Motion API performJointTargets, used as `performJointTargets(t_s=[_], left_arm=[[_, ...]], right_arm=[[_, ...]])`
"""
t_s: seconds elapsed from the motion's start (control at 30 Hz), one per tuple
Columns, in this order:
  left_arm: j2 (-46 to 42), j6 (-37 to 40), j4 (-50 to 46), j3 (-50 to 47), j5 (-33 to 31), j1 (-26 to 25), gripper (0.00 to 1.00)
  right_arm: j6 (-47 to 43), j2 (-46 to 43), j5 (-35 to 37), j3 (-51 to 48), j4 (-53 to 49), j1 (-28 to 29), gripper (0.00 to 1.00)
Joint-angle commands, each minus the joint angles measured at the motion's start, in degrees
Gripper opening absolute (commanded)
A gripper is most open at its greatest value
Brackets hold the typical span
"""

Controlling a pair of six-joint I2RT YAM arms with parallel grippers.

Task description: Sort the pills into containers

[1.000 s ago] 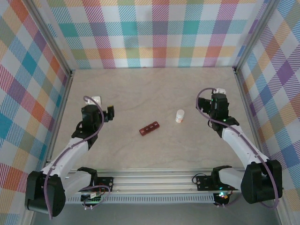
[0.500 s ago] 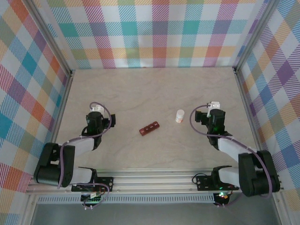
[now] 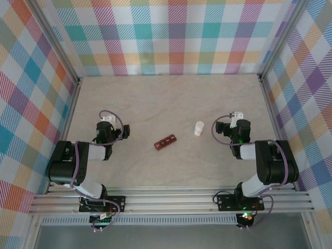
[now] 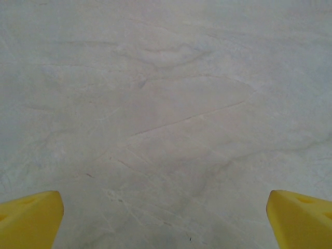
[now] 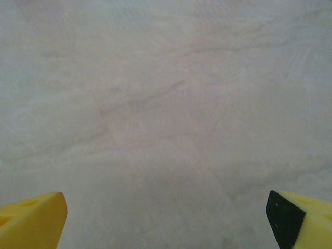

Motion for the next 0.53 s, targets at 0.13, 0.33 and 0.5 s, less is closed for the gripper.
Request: performJointTargets(t_s=[0.13,0.33,0.5], left_arm=[[0.05,-0.86,2.83,1.19,-2.9,-0.48,1.0],[0.02,-0.86,2.65,1.23,-2.81,-0.39,1.0],[0.01,-0.88,2.64,1.23,-2.82,-0.41,1.0]], right_arm=[[1.04,-0.47,-3.71,0.98,1.69,-0.56,0.99],[0.5,-0.33,-5.51,1.5,0.73,-0.67,0.99],[0.58,-0.61,-5.86,1.1,1.22,-0.82,0.99]])
